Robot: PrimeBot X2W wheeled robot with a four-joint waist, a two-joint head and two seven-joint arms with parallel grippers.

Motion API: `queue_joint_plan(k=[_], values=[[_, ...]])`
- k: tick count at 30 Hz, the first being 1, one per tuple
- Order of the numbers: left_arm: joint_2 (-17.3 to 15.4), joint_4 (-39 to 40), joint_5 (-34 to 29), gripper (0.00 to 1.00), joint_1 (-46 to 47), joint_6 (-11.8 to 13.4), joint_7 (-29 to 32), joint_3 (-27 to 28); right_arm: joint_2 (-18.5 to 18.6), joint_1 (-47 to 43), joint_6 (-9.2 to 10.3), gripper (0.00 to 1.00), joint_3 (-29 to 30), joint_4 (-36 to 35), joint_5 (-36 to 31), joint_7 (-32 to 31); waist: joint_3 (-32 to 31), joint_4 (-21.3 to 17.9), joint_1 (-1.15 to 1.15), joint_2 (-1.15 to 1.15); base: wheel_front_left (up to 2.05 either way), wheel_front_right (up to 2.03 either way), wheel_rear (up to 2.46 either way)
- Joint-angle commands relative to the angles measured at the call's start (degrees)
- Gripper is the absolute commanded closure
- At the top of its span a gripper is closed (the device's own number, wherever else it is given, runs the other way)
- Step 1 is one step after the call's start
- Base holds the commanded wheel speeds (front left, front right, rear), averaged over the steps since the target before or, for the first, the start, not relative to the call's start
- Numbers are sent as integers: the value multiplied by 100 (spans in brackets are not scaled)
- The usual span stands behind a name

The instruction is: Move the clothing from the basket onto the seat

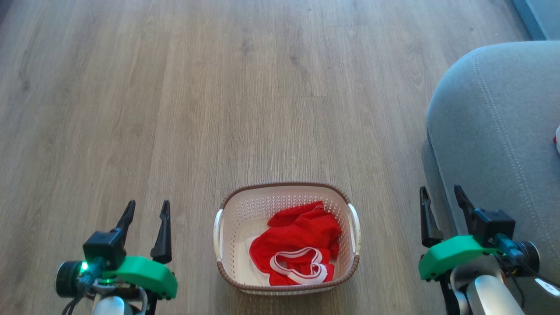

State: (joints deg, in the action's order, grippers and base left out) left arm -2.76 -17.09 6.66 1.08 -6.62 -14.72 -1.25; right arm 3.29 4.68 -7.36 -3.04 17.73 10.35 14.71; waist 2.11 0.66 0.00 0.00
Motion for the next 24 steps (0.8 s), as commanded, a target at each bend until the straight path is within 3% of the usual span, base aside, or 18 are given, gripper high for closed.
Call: queue_joint_plan(k=[1,13,18,24], values=[[-12,157,45,0,203,-31,-28,134,-25,210,-13,0,-113,-214,-53,29,41,-10,0,0,0,0,0],[-12,-14,68,0,578,-69,-28,-301,-38,740,-13,0,-197,-551,-168,29,1016,-254,0,0,0,0,0],[-12,-83,70,0,893,-82,-28,-675,-40,1044,-13,0,-321,-622,-170,29,1517,-411,0,0,0,0,0],[-108,-255,108,0,1486,-85,-28,-1527,-40,1538,-13,0,-523,-772,-136,29,2339,-717,0,0,0,0,0]])
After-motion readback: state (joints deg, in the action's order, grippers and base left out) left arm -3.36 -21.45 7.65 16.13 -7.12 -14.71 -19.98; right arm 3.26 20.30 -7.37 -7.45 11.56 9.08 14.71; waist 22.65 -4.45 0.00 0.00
